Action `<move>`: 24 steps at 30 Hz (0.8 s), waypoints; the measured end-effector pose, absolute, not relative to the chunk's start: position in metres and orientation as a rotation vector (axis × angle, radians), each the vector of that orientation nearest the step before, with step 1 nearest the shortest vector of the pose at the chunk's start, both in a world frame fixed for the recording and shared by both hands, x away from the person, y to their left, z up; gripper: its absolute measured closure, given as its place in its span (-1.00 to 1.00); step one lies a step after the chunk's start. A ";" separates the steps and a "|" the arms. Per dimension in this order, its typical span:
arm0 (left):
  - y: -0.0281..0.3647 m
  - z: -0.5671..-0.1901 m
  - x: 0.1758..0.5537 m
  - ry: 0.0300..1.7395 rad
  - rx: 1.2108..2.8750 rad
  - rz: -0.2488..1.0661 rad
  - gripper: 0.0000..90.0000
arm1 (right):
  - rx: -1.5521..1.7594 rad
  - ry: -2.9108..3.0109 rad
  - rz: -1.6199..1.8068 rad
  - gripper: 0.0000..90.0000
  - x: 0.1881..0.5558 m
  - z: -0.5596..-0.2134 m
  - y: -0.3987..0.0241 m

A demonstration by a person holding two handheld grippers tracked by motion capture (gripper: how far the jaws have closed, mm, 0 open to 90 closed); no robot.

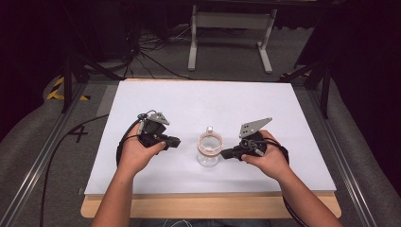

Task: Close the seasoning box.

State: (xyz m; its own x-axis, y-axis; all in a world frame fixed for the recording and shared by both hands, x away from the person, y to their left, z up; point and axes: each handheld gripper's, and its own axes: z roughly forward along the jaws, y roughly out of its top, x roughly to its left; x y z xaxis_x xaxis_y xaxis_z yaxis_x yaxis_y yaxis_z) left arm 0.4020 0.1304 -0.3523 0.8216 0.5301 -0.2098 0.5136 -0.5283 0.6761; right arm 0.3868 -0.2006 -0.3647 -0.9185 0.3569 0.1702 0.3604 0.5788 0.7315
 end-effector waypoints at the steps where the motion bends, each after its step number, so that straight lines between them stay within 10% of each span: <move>1: 0.131 -0.352 0.402 0.763 2.229 0.028 0.86 | -0.630 -2.785 -1.299 1.00 0.387 -0.364 -0.201; 24: 0.161 -0.356 0.400 0.902 2.127 0.082 0.68 | -1.011 -2.719 -1.650 0.71 0.406 -0.333 -0.272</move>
